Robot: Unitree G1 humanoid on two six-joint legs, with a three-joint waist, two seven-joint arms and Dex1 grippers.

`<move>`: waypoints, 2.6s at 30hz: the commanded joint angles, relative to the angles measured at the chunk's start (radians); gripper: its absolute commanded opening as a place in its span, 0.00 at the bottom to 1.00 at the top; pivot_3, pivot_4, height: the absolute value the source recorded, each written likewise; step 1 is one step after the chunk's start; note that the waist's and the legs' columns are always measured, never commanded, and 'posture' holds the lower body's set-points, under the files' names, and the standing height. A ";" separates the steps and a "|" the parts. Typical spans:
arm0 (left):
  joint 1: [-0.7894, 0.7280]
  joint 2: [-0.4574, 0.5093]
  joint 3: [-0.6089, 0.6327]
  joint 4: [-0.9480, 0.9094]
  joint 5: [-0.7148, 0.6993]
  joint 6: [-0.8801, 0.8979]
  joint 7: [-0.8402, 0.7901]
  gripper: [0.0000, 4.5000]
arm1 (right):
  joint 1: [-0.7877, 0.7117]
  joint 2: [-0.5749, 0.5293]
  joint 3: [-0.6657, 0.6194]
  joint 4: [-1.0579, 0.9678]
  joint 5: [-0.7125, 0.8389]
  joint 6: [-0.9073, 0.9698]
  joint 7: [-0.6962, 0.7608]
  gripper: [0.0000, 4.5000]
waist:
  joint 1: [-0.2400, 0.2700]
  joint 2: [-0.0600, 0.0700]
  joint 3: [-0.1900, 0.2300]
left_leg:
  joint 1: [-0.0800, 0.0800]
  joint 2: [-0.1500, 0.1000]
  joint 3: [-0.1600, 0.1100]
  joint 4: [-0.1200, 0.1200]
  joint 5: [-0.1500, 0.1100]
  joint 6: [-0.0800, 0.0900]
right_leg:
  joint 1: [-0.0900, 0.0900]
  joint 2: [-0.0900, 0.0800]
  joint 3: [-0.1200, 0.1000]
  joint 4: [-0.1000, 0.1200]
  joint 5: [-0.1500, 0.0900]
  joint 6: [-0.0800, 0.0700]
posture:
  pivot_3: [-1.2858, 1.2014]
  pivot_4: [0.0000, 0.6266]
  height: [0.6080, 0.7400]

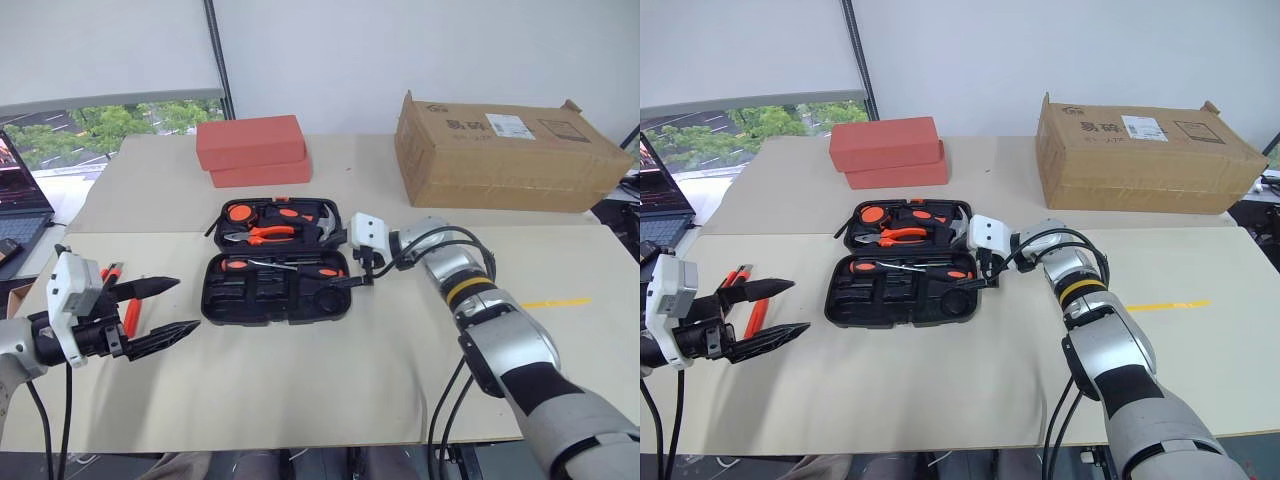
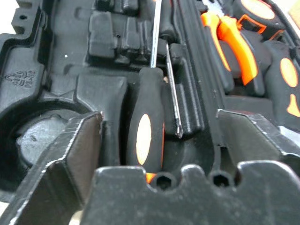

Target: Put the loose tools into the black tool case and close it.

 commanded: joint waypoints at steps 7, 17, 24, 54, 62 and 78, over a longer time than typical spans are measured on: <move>-0.031 0.003 0.022 0.028 -0.016 -0.009 0.008 1.00 | 0.038 0.123 -0.179 -0.181 0.192 0.231 -0.028 0.98 | -0.002 0.000 0.000 | 0.001 0.002 0.000 -0.001 0.001 -0.002 | 0.000 0.000 0.001 0.000 0.000 0.000 | 0.52 0.24 0.78; -0.047 0.008 0.018 0.059 -0.004 -0.018 0.006 1.00 | 0.096 0.171 -0.147 -0.240 0.126 0.312 -0.190 0.21 | 0.001 0.000 0.000 | 0.000 0.001 0.000 -0.002 0.001 -0.002 | -0.001 0.000 0.000 0.000 0.000 -0.001 | 0.52 0.24 0.78; -0.051 0.013 0.016 0.065 0.003 -0.021 0.006 1.00 | 0.133 0.173 -0.063 -0.242 0.032 0.353 -0.223 0.01 | -0.002 0.000 0.000 | -0.001 0.001 0.000 -0.002 0.001 -0.002 | -0.002 0.000 0.000 0.000 0.000 -0.001 | 0.52 0.24 0.78; -0.067 0.018 -0.017 0.083 0.033 -0.030 -0.002 1.00 | 0.267 0.077 0.123 -0.407 -0.147 0.404 -0.225 0.01 | 0.005 0.000 -0.001 | 0.005 0.001 0.000 -0.002 -0.004 -0.009 | 0.003 -0.001 0.000 0.000 -0.001 -0.001 | 0.52 0.24 0.78; -0.072 0.007 -0.037 0.096 0.041 -0.041 0.001 1.00 | 0.280 0.055 -0.033 -0.618 0.034 0.467 -0.226 0.01 | 0.012 0.000 -0.001 | 0.000 0.001 -0.001 -0.002 -0.001 -0.004 | 0.000 -0.001 0.000 0.000 -0.001 -0.001 | 0.52 0.24 0.78; -0.063 -0.076 -0.021 0.196 0.165 -0.089 0.218 1.00 | 0.441 -0.018 -0.180 -1.049 0.430 0.707 -0.058 0.07 | 0.002 0.000 0.000 | -0.002 0.002 -0.001 -0.003 0.000 -0.002 | -0.003 -0.001 0.000 -0.001 -0.001 -0.001 | 0.52 0.24 0.78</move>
